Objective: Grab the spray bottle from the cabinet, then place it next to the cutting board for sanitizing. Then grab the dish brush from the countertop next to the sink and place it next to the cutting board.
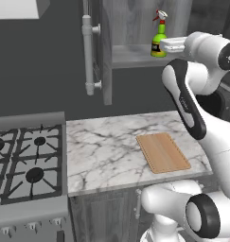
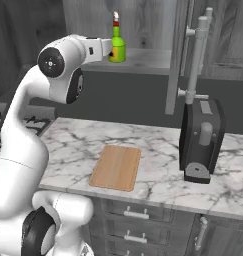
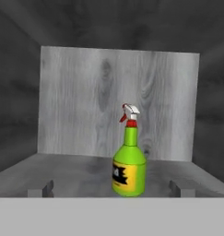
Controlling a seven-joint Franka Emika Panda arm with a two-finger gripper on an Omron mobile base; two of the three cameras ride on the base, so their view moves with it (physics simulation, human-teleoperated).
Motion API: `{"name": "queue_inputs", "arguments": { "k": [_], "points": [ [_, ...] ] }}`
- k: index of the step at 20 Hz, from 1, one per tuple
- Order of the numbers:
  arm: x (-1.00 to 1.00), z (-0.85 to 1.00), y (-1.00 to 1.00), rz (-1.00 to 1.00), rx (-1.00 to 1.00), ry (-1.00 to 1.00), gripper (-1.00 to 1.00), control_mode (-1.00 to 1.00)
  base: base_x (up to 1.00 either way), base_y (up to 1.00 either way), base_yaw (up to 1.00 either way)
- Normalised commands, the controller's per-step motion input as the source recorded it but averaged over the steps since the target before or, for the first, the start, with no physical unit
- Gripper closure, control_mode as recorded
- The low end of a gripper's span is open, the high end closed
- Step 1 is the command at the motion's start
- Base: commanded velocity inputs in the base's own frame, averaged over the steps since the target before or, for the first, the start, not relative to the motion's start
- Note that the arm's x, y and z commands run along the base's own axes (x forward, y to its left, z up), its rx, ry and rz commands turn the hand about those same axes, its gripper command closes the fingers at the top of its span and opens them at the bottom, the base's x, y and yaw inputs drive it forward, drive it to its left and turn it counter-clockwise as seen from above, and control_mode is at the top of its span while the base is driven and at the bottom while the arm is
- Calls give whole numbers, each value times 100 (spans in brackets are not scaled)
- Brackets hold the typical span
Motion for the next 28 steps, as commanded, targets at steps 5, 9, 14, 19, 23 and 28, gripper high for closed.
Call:
{"name": "queue_inputs", "arguments": {
  "k": [5,9,14,19,23,28],
  "points": [
    [59,0,-8,2,3,0,-100,-100,0,0,0],
    [61,0,-2,0,4,3,-100,-100,0,0,0],
    [46,0,-12,0,1,4,-100,-100,0,0,0],
    [34,5,-28,0,1,0,-100,-100,0,0,0],
    [41,3,-2,0,0,0,-100,-100,0,0,0],
    [45,1,-4,0,0,0,-100,-100,0,0,0]
  ]
}}
